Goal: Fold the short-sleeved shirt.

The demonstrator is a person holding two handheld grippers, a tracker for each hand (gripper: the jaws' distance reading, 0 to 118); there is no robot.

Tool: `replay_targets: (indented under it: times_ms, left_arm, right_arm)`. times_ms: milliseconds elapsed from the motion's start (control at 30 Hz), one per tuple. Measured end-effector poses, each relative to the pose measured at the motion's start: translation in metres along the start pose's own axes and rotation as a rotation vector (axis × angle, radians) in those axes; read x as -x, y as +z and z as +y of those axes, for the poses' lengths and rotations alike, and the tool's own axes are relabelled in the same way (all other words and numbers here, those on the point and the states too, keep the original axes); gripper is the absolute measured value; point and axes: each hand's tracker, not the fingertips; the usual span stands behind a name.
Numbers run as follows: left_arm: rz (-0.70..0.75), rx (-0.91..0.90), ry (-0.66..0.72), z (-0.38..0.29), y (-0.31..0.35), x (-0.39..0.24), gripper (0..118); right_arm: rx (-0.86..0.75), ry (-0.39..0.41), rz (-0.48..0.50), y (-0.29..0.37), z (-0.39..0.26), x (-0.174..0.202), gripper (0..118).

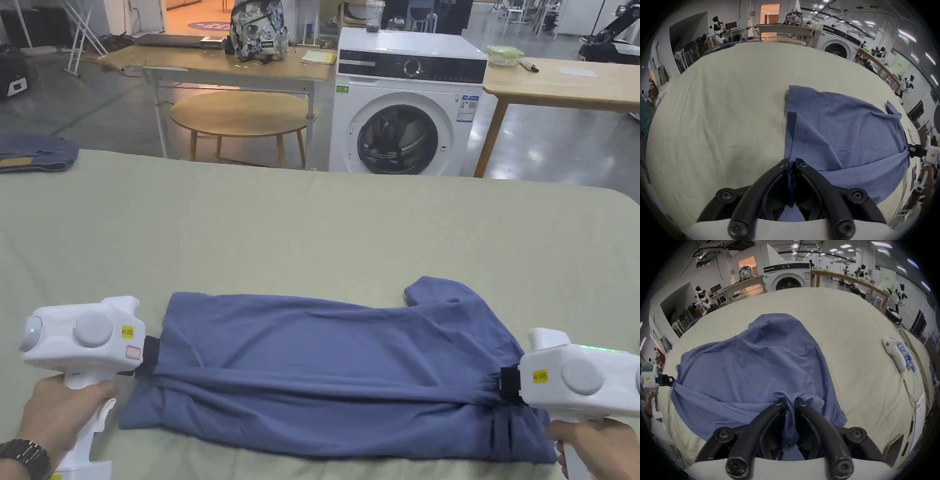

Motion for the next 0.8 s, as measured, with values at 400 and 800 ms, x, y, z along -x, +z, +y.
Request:
replay_targets:
  times_ms: [400,800]
  left_arm:
    - [-0.042,-0.212,-0.017,-0.015,0.056,-0.016,56]
    - [0.127,-0.758,-0.152,-0.086,0.141,-0.058,15]
  right_arm:
    - [-0.343,0.115,-0.086,0.052,-0.014,0.034,65]
    - [-0.802,0.063,-0.097,0.134,-0.079,0.111,12]
